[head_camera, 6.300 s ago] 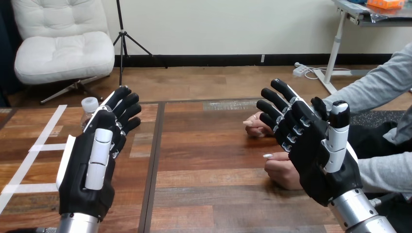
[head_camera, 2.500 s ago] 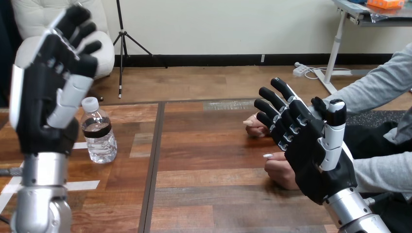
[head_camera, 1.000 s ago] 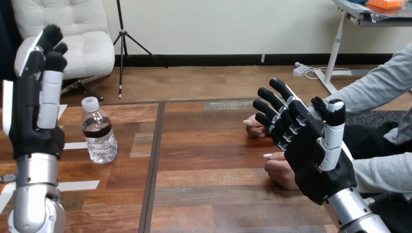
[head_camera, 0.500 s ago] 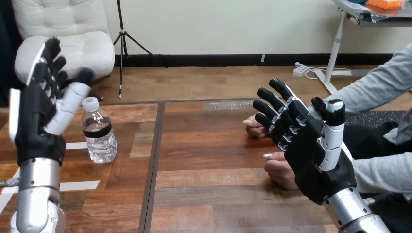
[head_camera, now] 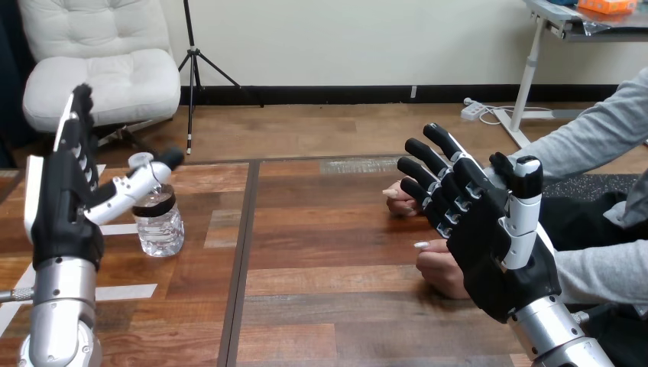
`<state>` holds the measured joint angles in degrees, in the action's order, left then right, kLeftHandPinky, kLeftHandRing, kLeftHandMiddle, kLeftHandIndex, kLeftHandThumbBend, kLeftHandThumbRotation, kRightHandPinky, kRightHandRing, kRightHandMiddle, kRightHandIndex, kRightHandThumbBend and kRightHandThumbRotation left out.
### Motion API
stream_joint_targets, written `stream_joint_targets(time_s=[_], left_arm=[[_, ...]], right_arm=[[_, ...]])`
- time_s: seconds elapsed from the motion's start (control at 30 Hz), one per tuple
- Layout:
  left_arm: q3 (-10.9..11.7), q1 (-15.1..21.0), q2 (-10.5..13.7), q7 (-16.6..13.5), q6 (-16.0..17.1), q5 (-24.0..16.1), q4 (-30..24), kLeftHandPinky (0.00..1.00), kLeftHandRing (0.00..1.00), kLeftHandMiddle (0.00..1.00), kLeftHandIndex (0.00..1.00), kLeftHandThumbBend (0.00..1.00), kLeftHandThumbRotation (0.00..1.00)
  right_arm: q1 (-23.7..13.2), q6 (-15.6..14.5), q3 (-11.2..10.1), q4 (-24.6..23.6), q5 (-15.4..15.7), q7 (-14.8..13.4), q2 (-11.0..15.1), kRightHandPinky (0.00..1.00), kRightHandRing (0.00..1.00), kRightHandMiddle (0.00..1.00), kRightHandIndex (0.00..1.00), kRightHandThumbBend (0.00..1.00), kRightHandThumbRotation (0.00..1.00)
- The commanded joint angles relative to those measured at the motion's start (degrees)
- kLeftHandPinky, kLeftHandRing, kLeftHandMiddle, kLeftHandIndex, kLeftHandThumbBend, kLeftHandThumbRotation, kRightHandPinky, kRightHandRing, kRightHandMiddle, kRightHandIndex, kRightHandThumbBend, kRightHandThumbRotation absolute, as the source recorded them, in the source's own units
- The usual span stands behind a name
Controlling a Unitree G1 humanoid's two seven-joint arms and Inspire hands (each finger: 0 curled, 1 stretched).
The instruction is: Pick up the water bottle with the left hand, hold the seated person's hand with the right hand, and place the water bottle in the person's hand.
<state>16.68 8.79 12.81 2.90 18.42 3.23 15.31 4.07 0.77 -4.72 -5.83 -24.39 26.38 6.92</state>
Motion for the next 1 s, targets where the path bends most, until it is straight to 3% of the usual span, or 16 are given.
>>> stream_joint_targets(time_s=[0.0,0.73,0.97], left_arm=[[-0.56,4.87,2.54,-0.7,1.69,-1.71,2.18,1.0,1.0,1.0,0.98,1.0,0.0],[-1.63,7.61,3.78,-1.5,0.97,-3.31,10.28,1.0,1.0,1.0,1.0,1.0,0.0],[-2.56,8.84,4.81,-2.61,-0.51,-5.74,13.19,1.0,1.0,1.0,1.0,1.0,0.04]], right_arm=[[-2.65,0.31,-0.31,-1.58,-0.34,-0.08,0.16,0.96,0.93,0.93,0.96,0.96,1.0],[-2.53,0.75,-0.36,-1.33,-0.31,0.37,0.3,0.96,0.93,0.93,0.95,0.96,1.0],[-2.49,0.63,-0.41,-1.35,-0.34,0.29,0.33,0.96,0.93,0.93,0.95,0.96,1.0]])
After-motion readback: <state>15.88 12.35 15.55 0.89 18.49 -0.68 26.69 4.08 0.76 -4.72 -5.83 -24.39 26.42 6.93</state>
